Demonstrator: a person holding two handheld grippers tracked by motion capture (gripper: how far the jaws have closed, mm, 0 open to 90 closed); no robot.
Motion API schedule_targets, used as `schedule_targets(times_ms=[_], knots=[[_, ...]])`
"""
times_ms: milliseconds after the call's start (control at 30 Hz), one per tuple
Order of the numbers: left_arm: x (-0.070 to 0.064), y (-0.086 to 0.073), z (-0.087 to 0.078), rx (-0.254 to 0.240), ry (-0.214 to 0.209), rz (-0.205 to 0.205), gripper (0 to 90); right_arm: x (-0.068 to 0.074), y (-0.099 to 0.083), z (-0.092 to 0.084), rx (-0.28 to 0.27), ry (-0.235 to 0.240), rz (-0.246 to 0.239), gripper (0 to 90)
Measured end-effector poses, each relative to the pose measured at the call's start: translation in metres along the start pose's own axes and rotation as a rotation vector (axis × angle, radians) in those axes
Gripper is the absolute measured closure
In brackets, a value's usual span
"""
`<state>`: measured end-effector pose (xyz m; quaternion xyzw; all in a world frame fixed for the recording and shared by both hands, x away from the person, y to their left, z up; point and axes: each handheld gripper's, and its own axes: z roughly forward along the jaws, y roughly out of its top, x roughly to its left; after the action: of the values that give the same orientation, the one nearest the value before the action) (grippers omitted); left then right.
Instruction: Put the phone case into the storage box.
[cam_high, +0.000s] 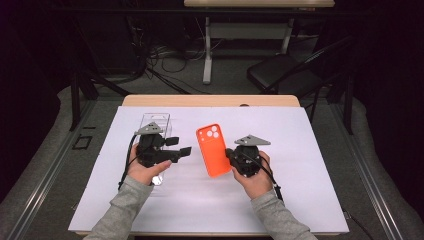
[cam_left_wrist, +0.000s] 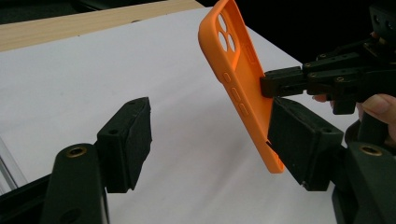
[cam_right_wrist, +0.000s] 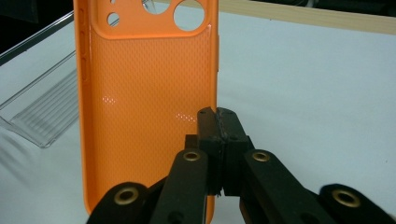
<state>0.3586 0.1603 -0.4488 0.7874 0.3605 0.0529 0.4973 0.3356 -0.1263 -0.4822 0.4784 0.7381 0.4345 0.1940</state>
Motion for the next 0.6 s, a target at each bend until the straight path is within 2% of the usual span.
schedule_targets(times_ms=[100,233,300,367,600], knots=[[-0.001,0.0,0.002,0.003,-0.008,-0.009,32.7,0.001,-0.001,-0.001,-0.007,0.0,-0.007,89.8],[-0.003,-0.002,0.005,0.012,-0.026,-0.041,33.7,0.004,-0.001,-0.002,-0.013,0.004,-0.013,89.8],[-0.004,-0.002,0.006,0.024,-0.032,-0.037,37.8,0.005,-0.001,-0.003,-0.014,0.006,-0.015,89.8],[-0.005,-0.003,0.008,0.025,-0.04,-0.031,38.0,0.005,-0.001,-0.003,-0.015,0.008,-0.019,89.8],[-0.008,-0.004,0.011,0.033,-0.02,-0.023,38.0,0.008,-0.002,-0.005,-0.024,0.013,-0.018,89.7]])
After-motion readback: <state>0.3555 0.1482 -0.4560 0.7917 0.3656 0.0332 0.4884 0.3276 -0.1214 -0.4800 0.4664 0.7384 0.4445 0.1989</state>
